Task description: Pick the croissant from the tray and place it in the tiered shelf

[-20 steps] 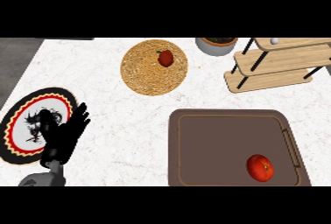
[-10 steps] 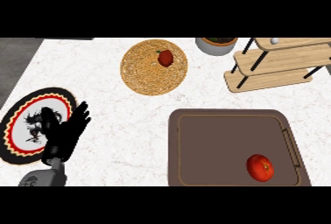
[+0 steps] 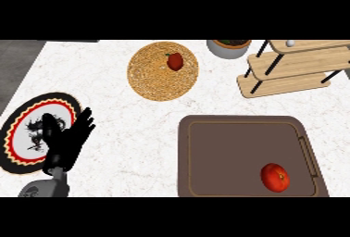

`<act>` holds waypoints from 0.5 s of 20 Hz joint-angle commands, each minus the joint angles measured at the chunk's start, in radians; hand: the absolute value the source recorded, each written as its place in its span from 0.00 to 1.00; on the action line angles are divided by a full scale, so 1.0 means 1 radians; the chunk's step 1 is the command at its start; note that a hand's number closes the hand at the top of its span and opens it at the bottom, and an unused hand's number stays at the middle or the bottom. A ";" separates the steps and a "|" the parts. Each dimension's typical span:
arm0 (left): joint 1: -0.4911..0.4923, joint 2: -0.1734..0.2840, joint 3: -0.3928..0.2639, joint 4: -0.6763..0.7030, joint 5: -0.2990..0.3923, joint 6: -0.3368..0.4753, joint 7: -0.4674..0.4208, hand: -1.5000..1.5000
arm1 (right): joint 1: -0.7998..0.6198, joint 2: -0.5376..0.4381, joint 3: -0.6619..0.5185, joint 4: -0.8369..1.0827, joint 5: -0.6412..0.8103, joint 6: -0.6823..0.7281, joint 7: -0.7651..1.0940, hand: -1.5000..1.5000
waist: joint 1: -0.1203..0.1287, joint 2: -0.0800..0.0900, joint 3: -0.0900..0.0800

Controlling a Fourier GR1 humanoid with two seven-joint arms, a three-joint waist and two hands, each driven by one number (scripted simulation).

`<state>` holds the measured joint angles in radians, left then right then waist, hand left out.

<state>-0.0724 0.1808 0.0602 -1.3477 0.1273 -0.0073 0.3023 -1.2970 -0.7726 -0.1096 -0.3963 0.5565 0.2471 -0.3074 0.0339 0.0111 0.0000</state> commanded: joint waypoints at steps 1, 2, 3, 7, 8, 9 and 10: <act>-0.035 0.020 0.036 0.054 0.012 -0.015 -0.022 0.50 | -0.015 0.012 -0.068 0.043 -0.046 -0.029 0.035 1.00 | -0.012 -0.002 0.000; 0.005 0.011 0.000 -0.031 0.003 -0.007 0.028 0.50 | -0.020 0.027 -0.107 0.090 -0.077 -0.050 0.079 1.00 | 0.007 0.000 0.001; -0.009 -0.027 -0.035 -0.055 -0.017 0.025 0.054 0.50 | -0.033 0.024 -0.124 0.095 -0.091 -0.054 0.081 0.00 | 0.005 0.000 0.001; -0.007 0.008 0.014 -0.008 0.009 -0.006 0.026 0.50 | -0.077 0.019 -0.185 0.119 -0.148 -0.027 0.129 0.00 | -0.001 -0.001 0.000; -0.004 -0.021 -0.014 0.004 -0.019 0.010 -0.006 0.50 | -0.057 -0.017 -0.208 0.143 -0.171 0.021 0.099 0.00 | -0.003 0.001 0.001; 0.011 -0.019 -0.012 -0.001 -0.009 0.001 0.002 0.50 | -0.051 0.002 -0.242 0.144 -0.205 -0.006 0.094 0.00 | -0.001 0.000 0.001; -0.006 0.010 0.009 -0.010 0.009 -0.019 0.012 0.50 | -0.085 -0.009 -0.261 0.142 -0.228 0.031 0.121 0.00 | -0.004 -0.002 0.001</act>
<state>-0.0720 0.1774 0.0583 -1.3530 0.1238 -0.0110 0.3090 -1.3514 -0.7744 -0.2982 -0.2784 0.4008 0.2434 -0.2156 0.0332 0.0111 0.0007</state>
